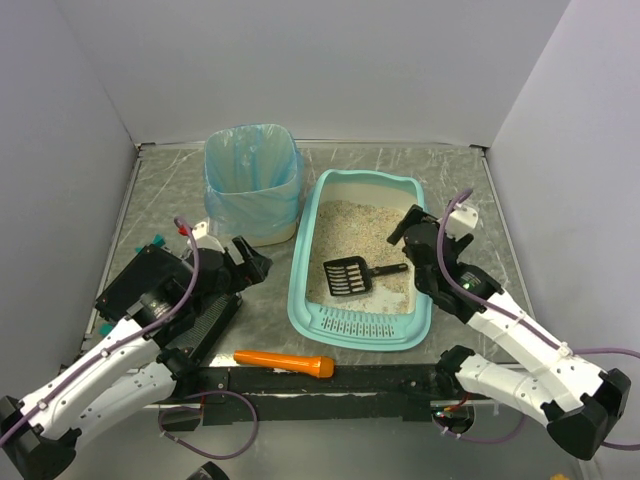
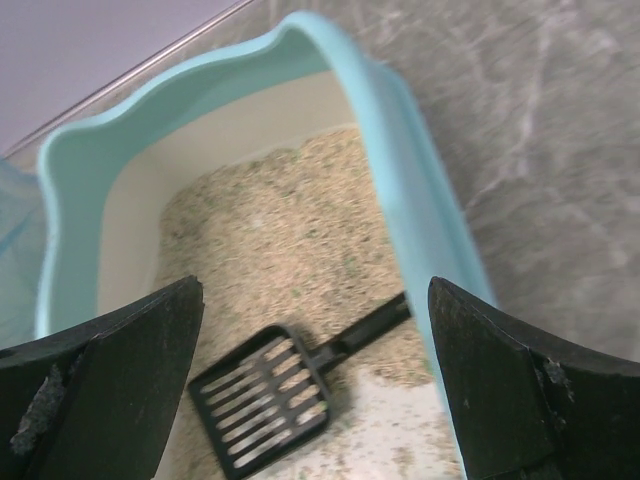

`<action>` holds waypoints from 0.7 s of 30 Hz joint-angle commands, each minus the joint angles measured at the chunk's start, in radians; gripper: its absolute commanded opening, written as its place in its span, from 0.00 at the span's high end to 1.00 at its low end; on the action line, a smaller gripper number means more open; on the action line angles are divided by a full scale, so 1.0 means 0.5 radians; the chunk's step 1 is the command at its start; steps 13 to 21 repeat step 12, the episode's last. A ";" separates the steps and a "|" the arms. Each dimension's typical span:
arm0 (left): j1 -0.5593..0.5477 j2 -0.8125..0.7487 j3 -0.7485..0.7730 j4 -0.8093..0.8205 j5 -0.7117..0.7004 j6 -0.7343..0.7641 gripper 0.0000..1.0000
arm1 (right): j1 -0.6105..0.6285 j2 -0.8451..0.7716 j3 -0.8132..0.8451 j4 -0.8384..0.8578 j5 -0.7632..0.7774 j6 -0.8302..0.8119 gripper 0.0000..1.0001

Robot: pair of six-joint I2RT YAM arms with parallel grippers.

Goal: Clean the litter box

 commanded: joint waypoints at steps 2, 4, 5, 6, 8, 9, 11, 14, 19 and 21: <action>0.006 -0.054 0.095 -0.044 -0.132 -0.038 0.03 | -0.006 -0.067 0.009 -0.195 0.131 -0.146 0.00; 0.006 -0.069 0.080 -0.041 -0.148 -0.051 0.03 | -0.006 -0.159 -0.113 0.005 0.045 -0.269 0.00; 0.009 -0.094 0.073 -0.032 -0.151 -0.048 0.03 | -0.006 -0.192 -0.157 0.066 -0.002 -0.288 0.00; 0.006 -0.109 0.064 -0.029 -0.157 -0.078 0.03 | -0.012 -0.260 -0.194 0.170 -0.026 -0.321 0.00; 0.006 -0.146 0.034 -0.001 -0.160 -0.069 0.03 | -0.009 -0.324 -0.283 0.238 -0.045 -0.331 0.00; 0.006 -0.149 0.036 -0.016 -0.166 -0.069 0.03 | -0.006 -0.373 -0.304 0.278 -0.060 -0.343 0.00; 0.006 -0.140 0.058 -0.074 -0.203 -0.072 0.03 | -0.009 -0.432 -0.338 0.294 -0.054 -0.349 0.00; 0.006 -0.128 0.070 -0.096 -0.221 -0.081 0.03 | -0.006 -0.444 -0.344 0.297 -0.030 -0.337 0.00; 0.006 -0.128 0.070 -0.096 -0.221 -0.081 0.03 | -0.006 -0.444 -0.344 0.297 -0.030 -0.337 0.00; 0.006 -0.128 0.070 -0.096 -0.221 -0.081 0.03 | -0.006 -0.444 -0.344 0.297 -0.030 -0.337 0.00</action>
